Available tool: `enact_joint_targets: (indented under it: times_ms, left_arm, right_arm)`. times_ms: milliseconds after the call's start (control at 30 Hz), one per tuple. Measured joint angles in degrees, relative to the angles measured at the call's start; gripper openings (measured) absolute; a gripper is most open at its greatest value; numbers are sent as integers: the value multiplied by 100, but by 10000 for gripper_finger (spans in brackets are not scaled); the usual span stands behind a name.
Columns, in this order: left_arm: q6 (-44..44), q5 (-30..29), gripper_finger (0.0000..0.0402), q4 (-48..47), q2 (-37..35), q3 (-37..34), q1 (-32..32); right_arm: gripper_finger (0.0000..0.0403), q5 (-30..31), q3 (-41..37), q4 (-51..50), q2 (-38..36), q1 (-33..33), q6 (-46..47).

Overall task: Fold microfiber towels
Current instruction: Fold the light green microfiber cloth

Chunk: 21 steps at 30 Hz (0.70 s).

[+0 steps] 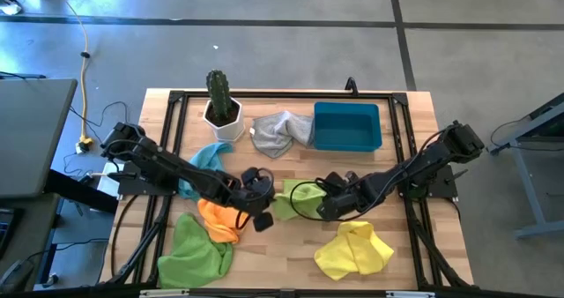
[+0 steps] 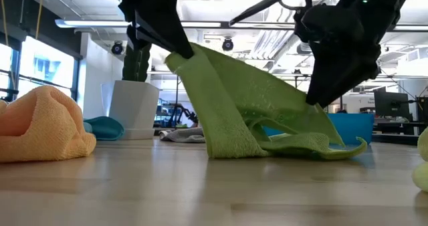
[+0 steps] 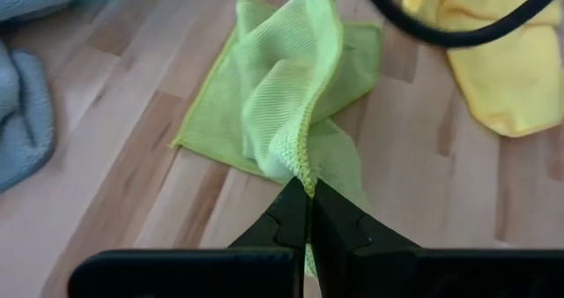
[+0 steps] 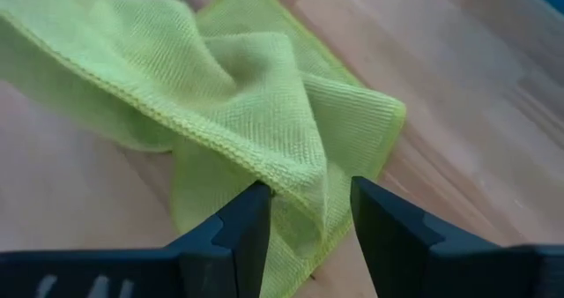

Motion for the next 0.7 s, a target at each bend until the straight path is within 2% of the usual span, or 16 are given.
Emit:
enact_joint_targets:
  times_ms: [233,433,567,700]
  left_arm:
    - [127,-5,0,-192,2,0,34]
    - [198,-109,0,-188,2,0,40]
    - [197,-112,0,-222,2,0,63]
    - [197,-112,0,-262,2,0,60]
  right_arm:
    - [149,244,0,-402,0,44,508]
    - [149,307,-15,-376,-2,46,423]
    - [149,159,-592,452,-6,46,381]
    - [149,-5,-1312,1984,-4,48,370]
